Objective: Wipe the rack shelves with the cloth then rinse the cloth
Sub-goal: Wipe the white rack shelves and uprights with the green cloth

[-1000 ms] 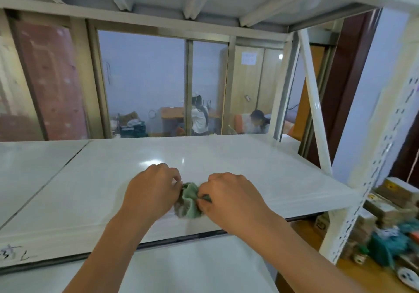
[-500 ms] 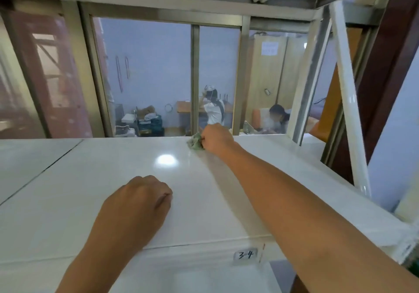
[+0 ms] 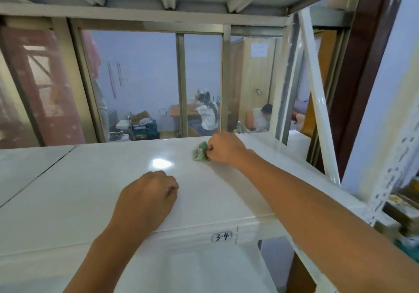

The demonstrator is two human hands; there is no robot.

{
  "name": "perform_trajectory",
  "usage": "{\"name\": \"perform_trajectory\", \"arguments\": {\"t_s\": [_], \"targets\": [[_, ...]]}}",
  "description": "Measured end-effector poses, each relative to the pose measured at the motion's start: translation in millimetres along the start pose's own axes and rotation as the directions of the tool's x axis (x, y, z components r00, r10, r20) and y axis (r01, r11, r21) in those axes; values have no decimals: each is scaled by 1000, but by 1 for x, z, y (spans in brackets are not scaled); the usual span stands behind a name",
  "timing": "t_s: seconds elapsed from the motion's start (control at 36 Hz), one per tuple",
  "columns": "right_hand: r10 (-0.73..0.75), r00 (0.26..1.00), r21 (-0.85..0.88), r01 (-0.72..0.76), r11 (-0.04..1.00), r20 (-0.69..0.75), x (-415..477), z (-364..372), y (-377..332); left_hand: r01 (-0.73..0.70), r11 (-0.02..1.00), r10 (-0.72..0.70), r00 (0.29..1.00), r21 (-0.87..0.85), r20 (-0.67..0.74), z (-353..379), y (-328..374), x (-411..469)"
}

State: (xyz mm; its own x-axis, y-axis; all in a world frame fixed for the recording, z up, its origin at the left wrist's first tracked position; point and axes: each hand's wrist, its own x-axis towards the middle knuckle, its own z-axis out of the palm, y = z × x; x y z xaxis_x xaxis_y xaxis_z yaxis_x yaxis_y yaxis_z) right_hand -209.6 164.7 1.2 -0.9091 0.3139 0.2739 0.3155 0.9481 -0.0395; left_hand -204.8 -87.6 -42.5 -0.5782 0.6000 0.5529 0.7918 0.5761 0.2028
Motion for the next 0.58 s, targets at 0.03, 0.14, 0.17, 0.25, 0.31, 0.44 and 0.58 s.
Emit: {"name": "perform_trajectory", "arguments": {"t_s": [0.03,0.14,0.17,0.25,0.31,0.44,0.58], "targets": [[-5,1000,5,5,1000,2,-18,-5,3,2,1000,-2,1000,-3,26,2,6,3],[-15,1000,28,16,999,-18,-92,-18,17,-7,999,10,996,-36,93,7,31,11],[-24,999,27,24,999,-28,-110,-21,21,-18,998,23,995,-58,101,8,38,12],[-31,997,23,32,999,-67,-164,-31,32,-57,992,71,990,-117,123,12,63,12],[-15,995,44,19,999,-96,-193,-35,38,-90,987,106,987,-132,117,14,78,12],[-3,990,57,11,998,-141,-226,-40,47,-119,985,137,980,-126,142,24,103,16],[-13,989,32,18,999,-149,-221,-40,47,-113,986,127,985,-123,113,27,111,11]]}}
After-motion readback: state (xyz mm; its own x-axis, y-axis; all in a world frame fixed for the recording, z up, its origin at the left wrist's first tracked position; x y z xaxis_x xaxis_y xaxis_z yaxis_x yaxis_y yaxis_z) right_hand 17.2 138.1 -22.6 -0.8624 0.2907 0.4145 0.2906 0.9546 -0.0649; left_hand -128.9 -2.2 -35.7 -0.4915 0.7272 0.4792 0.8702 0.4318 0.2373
